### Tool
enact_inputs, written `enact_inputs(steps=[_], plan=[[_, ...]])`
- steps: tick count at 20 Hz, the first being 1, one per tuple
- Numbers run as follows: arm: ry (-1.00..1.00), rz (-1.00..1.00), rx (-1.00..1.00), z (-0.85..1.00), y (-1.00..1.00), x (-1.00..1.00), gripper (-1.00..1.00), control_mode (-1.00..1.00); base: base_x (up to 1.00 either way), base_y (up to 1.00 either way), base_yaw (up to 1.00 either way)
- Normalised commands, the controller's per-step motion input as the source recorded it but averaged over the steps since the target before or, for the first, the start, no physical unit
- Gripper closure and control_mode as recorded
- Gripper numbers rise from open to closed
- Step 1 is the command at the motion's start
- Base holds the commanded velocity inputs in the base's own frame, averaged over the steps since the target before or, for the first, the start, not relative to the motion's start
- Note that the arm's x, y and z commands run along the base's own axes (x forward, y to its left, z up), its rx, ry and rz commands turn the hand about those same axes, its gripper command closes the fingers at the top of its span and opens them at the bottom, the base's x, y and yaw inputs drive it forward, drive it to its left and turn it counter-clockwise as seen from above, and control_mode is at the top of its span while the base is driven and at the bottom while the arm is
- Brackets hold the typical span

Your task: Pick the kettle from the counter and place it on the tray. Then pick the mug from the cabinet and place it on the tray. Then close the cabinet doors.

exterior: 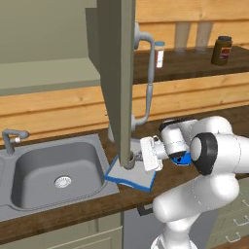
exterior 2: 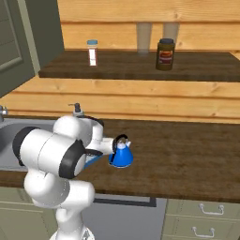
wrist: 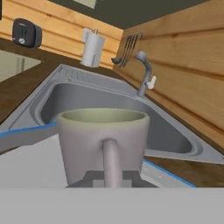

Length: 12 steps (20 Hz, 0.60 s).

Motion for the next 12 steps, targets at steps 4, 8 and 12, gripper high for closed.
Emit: enact_inputs(steps=[4, 8, 12], plan=[[0.10, 0.03, 0.00, -0.19, 0.15, -0.02, 1.00, -1.00, 0.00, 0.00, 0.00], [0.00, 0.06, 0.00, -0.22, 0.13, -0.25, 1.00, -1.00, 0.00, 0.00, 0.00], [0.00, 0.12, 0.00, -0.36, 0.02, -0.34, 1.00, -1.00, 0.00, 0.00, 0.00]])
